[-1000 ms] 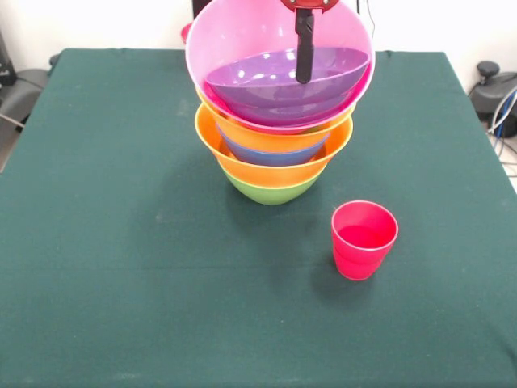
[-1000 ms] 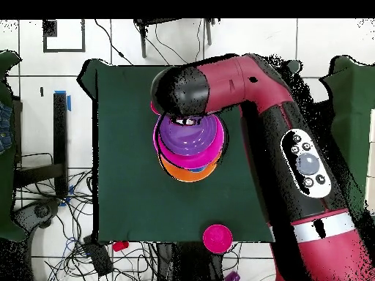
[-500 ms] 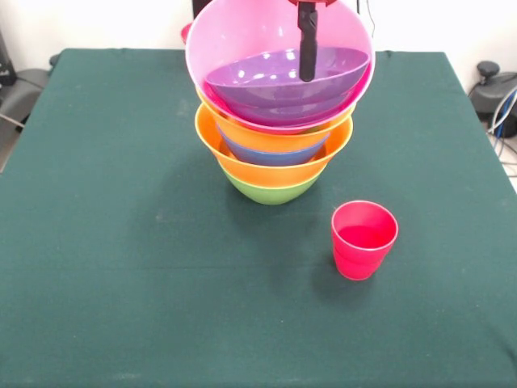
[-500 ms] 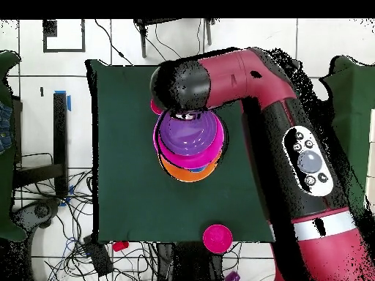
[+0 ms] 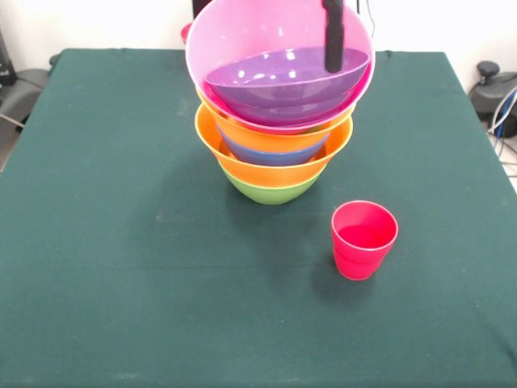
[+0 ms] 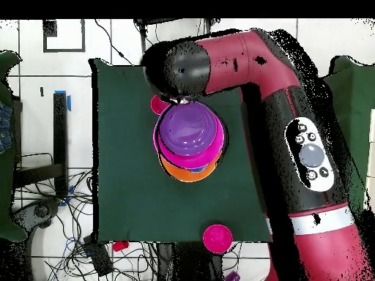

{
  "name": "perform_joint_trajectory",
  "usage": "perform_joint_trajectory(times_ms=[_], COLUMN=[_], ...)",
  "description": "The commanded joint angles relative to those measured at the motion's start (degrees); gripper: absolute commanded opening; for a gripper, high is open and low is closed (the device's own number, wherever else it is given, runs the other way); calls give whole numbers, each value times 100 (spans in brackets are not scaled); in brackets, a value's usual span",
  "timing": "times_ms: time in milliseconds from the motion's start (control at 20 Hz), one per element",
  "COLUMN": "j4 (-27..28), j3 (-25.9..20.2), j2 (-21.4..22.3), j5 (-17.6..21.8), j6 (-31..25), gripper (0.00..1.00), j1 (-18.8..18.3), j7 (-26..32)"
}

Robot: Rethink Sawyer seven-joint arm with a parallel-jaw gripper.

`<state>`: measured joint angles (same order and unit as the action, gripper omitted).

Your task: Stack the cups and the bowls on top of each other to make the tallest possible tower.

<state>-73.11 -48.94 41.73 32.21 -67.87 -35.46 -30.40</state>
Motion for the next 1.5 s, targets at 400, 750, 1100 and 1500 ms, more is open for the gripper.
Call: perform_joint_trajectory(times_ms=[400,750,1100,1500], j4=[595,528,732,853], j3=[763,1210,1698,2052], j2=[-426,-663,-863,-1041], j5=[75,-248,-505,-455], j6=[-123,77,-3,631], gripper=[100,100,100,100], j1=[985,1264,1554,1688], j7=[-1371,-2353,-3432,-4634])
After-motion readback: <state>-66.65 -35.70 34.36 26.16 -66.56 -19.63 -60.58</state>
